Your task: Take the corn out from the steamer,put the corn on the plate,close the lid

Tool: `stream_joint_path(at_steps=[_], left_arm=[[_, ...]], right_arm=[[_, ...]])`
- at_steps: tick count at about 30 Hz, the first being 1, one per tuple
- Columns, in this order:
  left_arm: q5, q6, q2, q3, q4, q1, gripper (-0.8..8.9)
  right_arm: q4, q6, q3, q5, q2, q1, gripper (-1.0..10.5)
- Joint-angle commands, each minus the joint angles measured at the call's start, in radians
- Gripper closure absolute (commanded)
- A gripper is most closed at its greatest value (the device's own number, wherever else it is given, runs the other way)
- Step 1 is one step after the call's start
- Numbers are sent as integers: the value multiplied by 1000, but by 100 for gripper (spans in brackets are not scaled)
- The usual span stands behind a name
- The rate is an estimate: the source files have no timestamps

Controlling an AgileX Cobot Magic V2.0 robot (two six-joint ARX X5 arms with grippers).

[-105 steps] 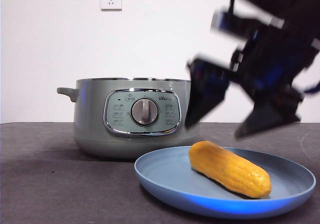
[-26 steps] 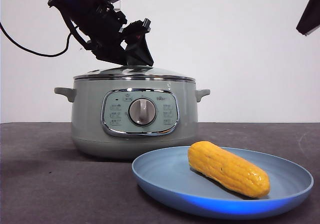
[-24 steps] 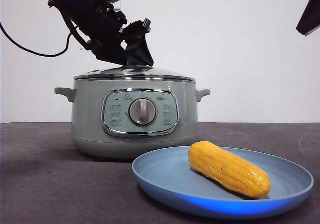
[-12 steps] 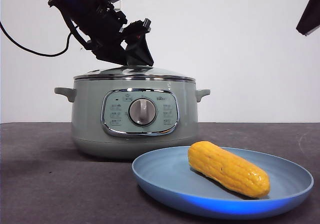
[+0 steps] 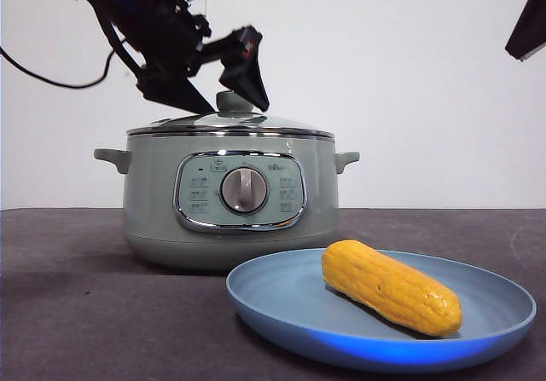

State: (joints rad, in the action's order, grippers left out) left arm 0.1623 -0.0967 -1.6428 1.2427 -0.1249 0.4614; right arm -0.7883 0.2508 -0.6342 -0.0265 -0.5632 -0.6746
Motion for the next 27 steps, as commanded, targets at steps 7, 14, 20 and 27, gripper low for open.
stream_joint_path(at_steps=[7,14,20,27], left_arm=[[0,3,206,-11,-184,2,230],[49,54,426,-11,-556,2,230],[165,72,576,-11,-769,3,350],[209,68,662,-11,-947,3,486]], right_arm=[[4,6,-3,-1,1,-3,470],[4,2,-3,-1,1,-3,470],[4,2,-3,-1,1,-3,470],[4,3,-3,-2,1,-3,474]])
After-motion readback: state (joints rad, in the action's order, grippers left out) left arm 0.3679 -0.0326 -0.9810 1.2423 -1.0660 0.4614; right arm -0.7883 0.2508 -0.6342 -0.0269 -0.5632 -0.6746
